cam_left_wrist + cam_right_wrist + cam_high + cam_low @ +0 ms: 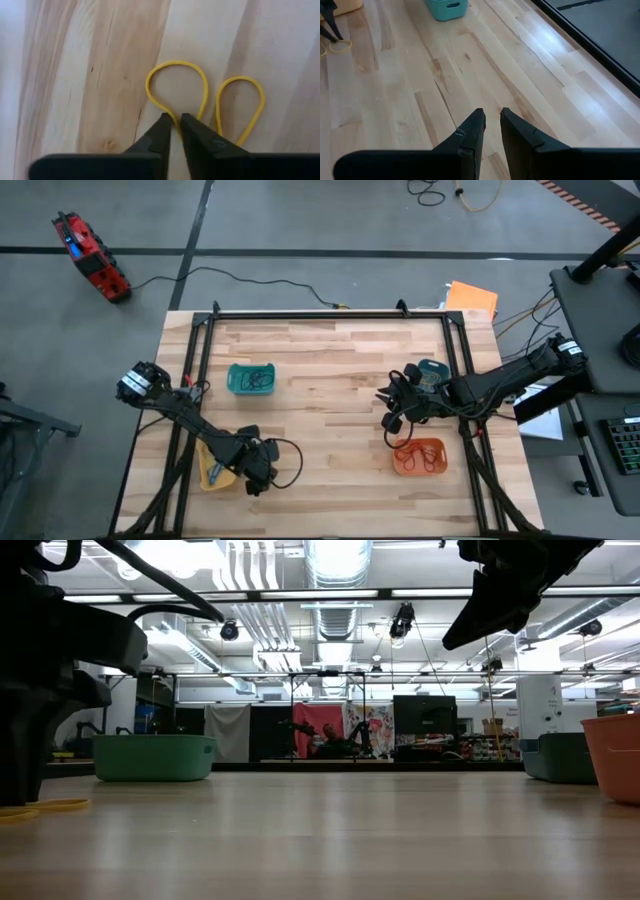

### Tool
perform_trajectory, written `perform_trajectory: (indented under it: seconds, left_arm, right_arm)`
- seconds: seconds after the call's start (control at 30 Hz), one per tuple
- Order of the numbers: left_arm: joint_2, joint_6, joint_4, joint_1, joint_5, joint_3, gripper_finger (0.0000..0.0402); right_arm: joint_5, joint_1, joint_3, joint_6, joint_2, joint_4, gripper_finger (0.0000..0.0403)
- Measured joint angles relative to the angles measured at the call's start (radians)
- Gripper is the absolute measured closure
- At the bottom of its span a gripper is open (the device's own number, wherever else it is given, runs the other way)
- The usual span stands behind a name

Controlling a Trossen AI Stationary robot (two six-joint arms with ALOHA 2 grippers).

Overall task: Sort rubber bands into baskets
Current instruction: Put the yellow rubber band into the blue bin

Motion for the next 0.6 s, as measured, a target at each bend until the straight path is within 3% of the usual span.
perform_trajectory:
  seconds: [0.1, 0.33, 0.6]
  left_arm:
    - [0.001, 0.006, 0.001, 0.000, 0.000, 0.000, 0.0396]
    - [0.005, 0.034, -0.014, 0.000, -0.020, 0.018, 0.0401]
    - [-0.016, 0.113, -0.011, 0.001, -0.159, 0.071, 0.0401]
  right_arm:
    - [0.000, 0.000, 0.000, 0.000, 0.000, 0.000, 0.0346]
    - [0.000, 0.000, 0.000, -0.001, 0.000, -0.001, 0.0346]
    - [0.000, 0.000, -0.007, -0.001, 0.000, 0.013, 0.0346]
